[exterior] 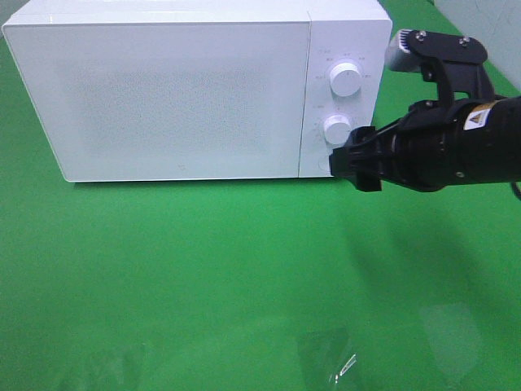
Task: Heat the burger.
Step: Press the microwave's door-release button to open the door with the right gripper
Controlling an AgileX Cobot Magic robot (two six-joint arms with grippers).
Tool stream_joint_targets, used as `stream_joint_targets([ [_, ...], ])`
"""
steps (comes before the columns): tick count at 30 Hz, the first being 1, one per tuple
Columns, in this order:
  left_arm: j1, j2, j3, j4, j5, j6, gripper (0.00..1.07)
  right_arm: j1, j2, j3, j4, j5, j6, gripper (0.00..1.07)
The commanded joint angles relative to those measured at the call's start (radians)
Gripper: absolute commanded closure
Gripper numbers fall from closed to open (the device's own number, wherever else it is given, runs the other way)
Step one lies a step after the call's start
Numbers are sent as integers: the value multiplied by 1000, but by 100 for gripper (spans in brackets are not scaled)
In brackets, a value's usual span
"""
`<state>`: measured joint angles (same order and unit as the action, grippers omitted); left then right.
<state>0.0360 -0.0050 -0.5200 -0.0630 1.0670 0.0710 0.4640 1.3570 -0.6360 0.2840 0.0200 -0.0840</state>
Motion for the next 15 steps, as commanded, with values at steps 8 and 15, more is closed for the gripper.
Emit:
stream_joint_targets([
  [8, 5, -18, 2, 2, 2, -7, 7, -45, -325, -2, -107, 358, 10, 38],
  [15, 5, -18, 2, 2, 2, -7, 7, -45, -446, -2, -177, 556, 48, 38],
])
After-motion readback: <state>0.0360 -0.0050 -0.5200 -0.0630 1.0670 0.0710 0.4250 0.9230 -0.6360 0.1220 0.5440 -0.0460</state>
